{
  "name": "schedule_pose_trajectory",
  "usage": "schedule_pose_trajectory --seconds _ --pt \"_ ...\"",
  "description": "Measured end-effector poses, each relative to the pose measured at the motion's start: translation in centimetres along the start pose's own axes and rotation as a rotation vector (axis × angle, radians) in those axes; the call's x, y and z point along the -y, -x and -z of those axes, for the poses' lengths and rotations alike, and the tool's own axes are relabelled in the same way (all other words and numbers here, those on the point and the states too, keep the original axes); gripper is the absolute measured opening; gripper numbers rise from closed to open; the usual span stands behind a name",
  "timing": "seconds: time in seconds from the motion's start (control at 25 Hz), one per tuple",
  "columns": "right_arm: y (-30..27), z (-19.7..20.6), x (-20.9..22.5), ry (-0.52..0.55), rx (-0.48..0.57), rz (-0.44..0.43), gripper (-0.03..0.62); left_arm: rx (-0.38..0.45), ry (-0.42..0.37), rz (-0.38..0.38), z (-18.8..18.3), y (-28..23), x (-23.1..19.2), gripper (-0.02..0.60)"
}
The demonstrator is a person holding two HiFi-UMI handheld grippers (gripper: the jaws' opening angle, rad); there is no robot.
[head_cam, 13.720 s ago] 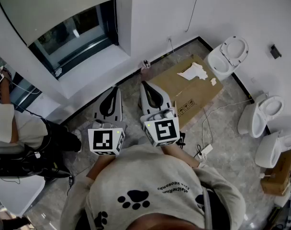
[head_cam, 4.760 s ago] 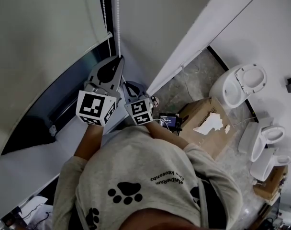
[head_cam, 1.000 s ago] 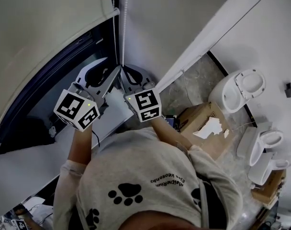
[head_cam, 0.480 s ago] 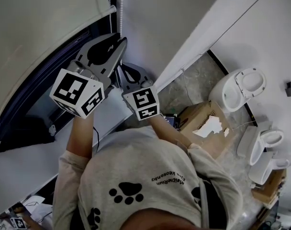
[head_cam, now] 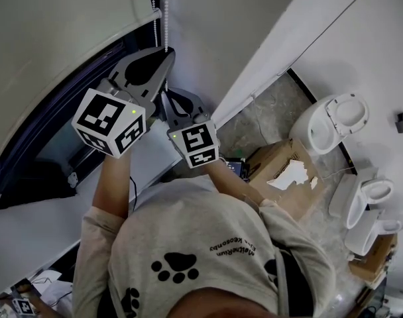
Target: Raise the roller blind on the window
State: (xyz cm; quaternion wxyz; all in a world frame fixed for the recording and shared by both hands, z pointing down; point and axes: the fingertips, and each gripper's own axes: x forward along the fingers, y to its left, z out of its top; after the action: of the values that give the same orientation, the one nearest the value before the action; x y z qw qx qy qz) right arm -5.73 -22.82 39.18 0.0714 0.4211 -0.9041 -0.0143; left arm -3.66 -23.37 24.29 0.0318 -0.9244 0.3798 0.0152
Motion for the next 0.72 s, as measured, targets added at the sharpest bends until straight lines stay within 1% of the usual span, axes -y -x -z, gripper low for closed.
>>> schedule_pose_trajectory --seconds 0.16,0.24,0.36,0.56,0.72 --pt "0.1 0.4 -0.1 0.001 0.001 -0.001 0.009 0.012 0.008 -0.023 0.3 0.4 -0.2 0.015" --pt "0.1 1.1 -0.3 -0.005 -0.010 -0.006 0.009 0.000 0.003 -0.041 1.1 0.4 -0.2 0.014" --pt "0.3 2.9 -0.6 -0.006 -0.032 -0.011 0.009 -0.016 0.017 -0.059 2.9 0.6 0.1 0.014" --pt "0.5 5.8 -1.6 0.009 -0.059 -0.026 0.009 -0.005 0.046 -0.098 5.8 1.4 0.3 0.014" --pt "0.8 8.8 -1.8 0.024 -0.087 -0.029 0.009 -0.025 0.059 -0.118 8.7 1.6 0.9 0.014"
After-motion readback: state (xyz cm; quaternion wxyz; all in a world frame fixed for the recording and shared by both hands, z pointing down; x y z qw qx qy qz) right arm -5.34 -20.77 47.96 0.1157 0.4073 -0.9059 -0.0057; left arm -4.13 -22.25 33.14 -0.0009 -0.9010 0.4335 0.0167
